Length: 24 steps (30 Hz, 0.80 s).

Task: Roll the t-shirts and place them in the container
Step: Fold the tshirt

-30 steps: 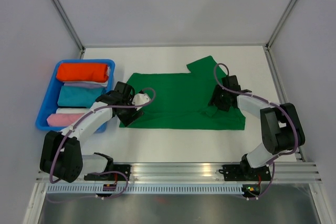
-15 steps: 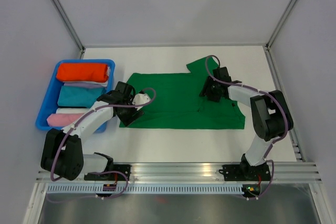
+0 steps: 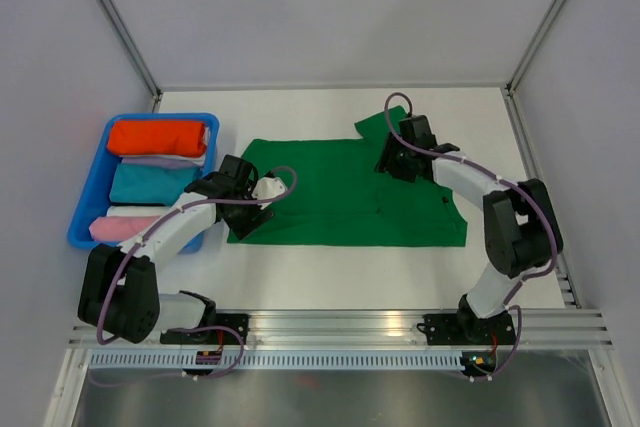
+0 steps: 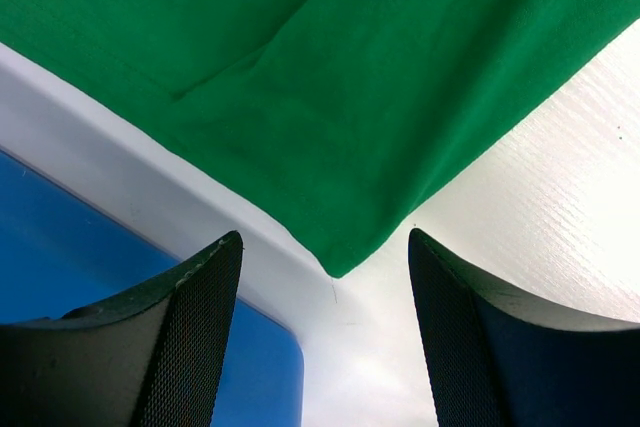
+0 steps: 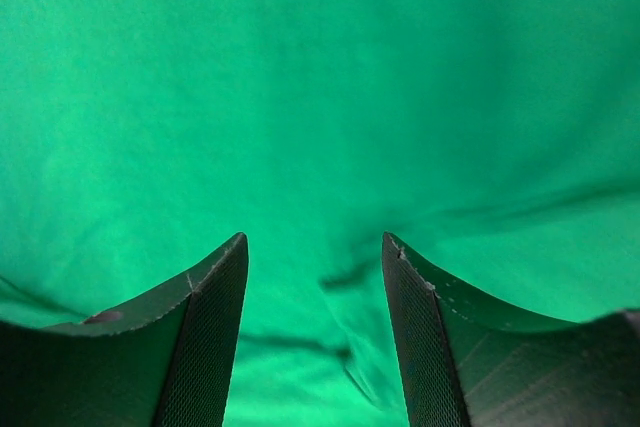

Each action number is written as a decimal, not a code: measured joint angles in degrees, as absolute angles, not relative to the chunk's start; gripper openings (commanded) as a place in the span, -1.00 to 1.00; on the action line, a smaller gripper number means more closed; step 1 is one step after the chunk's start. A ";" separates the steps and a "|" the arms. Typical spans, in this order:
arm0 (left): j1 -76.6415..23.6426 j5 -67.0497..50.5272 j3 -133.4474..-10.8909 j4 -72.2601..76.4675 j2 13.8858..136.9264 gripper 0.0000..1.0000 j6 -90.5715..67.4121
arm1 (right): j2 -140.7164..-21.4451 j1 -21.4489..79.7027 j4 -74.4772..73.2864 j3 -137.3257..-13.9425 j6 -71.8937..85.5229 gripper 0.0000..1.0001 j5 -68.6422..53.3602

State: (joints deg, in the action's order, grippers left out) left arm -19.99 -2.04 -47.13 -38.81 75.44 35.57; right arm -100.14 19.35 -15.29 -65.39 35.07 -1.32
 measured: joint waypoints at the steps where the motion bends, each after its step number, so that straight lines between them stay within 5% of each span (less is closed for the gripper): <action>1: -19.99 -2.04 -47.13 -38.81 75.53 0.43 35.57 | -98.08 18.92 -15.88 -64.12 34.65 0.25 -1.19; 12: -20.01 -2.09 -46.68 -38.46 75.99 0.42 35.64 | -62.41 3.03 -27.79 -40.36 35.27 0.44 3.25; 24: -21.54 -1.50 -38.94 -36.99 73.73 0.43 37.69 | -49.93 2.76 -39.09 -29.93 46.52 0.28 8.80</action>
